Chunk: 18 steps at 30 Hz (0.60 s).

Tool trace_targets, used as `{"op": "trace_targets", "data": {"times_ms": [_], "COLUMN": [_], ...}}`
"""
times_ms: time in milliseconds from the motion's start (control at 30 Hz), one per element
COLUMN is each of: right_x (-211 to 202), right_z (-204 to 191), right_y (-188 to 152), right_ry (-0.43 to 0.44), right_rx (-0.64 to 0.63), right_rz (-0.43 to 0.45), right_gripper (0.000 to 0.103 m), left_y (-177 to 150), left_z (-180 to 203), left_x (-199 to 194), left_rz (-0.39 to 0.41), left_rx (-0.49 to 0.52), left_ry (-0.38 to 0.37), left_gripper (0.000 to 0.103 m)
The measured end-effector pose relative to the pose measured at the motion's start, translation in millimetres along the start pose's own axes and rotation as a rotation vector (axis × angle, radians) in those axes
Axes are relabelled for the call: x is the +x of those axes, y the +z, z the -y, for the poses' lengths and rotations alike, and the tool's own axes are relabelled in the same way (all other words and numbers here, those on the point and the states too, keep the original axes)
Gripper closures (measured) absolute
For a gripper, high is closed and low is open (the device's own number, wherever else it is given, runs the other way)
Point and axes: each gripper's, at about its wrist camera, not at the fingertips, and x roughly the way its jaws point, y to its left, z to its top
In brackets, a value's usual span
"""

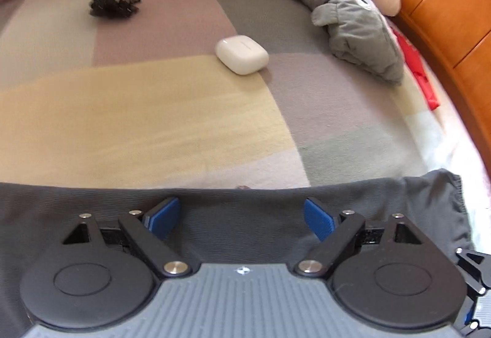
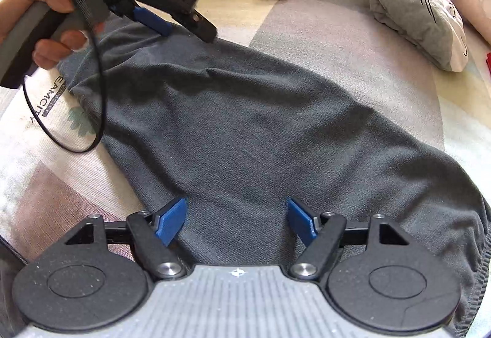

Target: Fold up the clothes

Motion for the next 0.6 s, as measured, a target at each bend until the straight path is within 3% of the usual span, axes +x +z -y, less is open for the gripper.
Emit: {"op": "trace_targets", "data": {"times_ms": [67,167,333,500,600], "right_x": [-1,-1,-8,-20,-22], "right_z": [0,0,2,8,11], "right_y": [-1,-2,-8,-19,-23], "right_ry": [-0.002,-0.006,-0.025,-0.061,-0.066], "right_rx": [0.002,0.005,0.008,0.008,0.01], "right_rz": [0.002,0.006,0.008,0.006,-0.003], "right_gripper": [0.023,0.022,0.023,0.023,0.023], "left_y": [-1,-17,-47,-70,-88], "left_z": [3,20,44,54,59], "left_x": [-15,-42,-44,-13,-17], "left_rz": [0.025,0.054,-0.015,-0.114,-0.11], "left_rx": [0.008,0.046,0.076,0.033,0.007], "left_ry": [0.01,-0.058,-0.186,-0.175,-0.146], "left_gripper": [0.016,0.016,0.016,0.016,0.015]}}
